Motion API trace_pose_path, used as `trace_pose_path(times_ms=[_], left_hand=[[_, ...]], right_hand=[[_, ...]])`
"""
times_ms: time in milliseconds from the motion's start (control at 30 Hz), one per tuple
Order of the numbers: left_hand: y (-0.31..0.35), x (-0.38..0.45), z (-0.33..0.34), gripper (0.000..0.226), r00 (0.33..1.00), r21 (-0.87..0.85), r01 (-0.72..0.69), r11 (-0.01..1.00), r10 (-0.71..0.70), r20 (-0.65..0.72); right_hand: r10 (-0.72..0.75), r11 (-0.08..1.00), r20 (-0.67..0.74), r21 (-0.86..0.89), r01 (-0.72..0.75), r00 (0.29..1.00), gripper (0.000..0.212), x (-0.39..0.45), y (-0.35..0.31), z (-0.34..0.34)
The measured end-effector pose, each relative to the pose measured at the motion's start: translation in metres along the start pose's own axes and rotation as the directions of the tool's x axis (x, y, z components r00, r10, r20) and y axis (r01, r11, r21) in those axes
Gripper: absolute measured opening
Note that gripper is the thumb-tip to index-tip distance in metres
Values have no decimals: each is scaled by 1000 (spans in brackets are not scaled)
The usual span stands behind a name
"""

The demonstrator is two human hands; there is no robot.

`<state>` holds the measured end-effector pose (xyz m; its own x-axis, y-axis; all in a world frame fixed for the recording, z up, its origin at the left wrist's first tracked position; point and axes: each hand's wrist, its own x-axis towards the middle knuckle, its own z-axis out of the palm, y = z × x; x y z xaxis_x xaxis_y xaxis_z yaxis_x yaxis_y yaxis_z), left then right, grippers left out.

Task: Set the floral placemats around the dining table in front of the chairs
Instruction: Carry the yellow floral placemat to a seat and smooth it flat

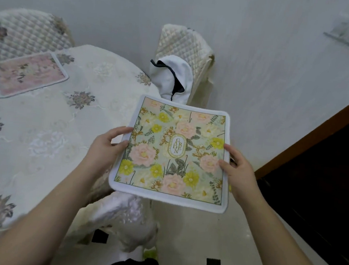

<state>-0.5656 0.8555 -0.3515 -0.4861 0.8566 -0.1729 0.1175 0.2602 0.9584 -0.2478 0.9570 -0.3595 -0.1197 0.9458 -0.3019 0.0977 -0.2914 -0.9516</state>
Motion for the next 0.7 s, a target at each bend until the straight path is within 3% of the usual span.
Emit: trace_pose_path(times_ms=[233,700], left_hand=[[10,49,7,33,998,21,46,999,-45,-40],[23,132,43,34,948,-1,166,986,-160,-276]], right_hand=[[23,999,16,-24,-23,1000,46,53,-15,14],[35,996,292,-94,-8,956,44,213,-41,25]])
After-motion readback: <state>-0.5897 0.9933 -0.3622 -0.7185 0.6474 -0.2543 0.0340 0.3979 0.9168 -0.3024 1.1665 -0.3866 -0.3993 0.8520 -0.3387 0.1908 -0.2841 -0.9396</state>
